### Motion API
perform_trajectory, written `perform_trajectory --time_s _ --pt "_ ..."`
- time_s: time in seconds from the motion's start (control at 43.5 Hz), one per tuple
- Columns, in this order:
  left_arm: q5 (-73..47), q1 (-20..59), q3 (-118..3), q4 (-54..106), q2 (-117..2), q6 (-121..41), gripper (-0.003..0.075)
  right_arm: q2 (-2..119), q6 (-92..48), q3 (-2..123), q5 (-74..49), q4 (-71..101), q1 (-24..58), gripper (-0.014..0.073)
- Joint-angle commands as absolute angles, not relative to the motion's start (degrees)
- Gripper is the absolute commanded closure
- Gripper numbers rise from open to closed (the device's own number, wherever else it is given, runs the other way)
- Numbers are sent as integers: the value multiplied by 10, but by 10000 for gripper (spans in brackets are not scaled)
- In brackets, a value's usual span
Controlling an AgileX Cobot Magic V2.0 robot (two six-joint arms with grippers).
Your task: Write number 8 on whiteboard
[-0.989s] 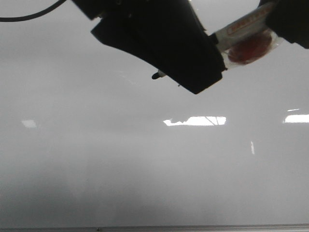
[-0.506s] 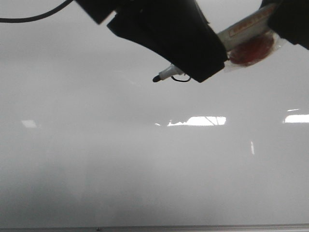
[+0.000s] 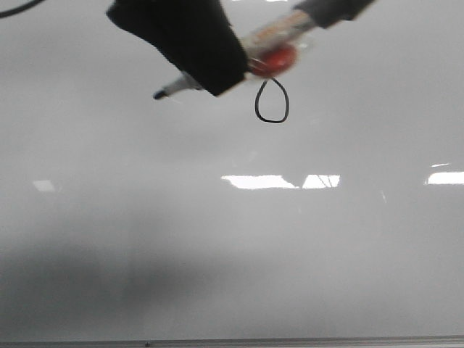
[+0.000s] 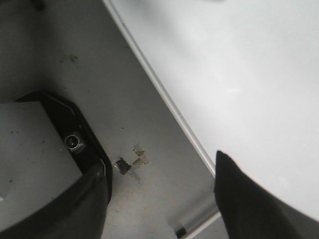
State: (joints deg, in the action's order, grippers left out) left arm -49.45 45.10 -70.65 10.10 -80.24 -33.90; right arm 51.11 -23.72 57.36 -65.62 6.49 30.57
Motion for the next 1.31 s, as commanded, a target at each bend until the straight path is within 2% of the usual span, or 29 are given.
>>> perform_trajectory --time_s 0.0,0.207,0.299,0.437,0.644,0.828,1.012,1.288 --pt "-492 427 -733 0 -766 -195 692 479 -180 591 -643 23 283 94" --pt "-554 336 -732 -152 -746 32 692 447 -165 590 -643 13 268 94" --pt "-551 267 -721 -174 -743 92 693 447 -165 590 -641 13 268 94" --pt "-491 173 -688 -168 -743 125 693 447 -165 590 -641 13 268 94" --pt "-390 95 -637 -140 -743 134 693 447 -165 590 -640 13 268 94" --pt "-302 55 -605 -104 -743 150 692 447 -165 590 -640 13 268 94" --pt "-255 49 -603 -98 -748 150 692 447 -165 590 -640 13 268 94" --pt "-244 49 -603 -98 -805 148 692 447 -165 590 -640 13 268 94"
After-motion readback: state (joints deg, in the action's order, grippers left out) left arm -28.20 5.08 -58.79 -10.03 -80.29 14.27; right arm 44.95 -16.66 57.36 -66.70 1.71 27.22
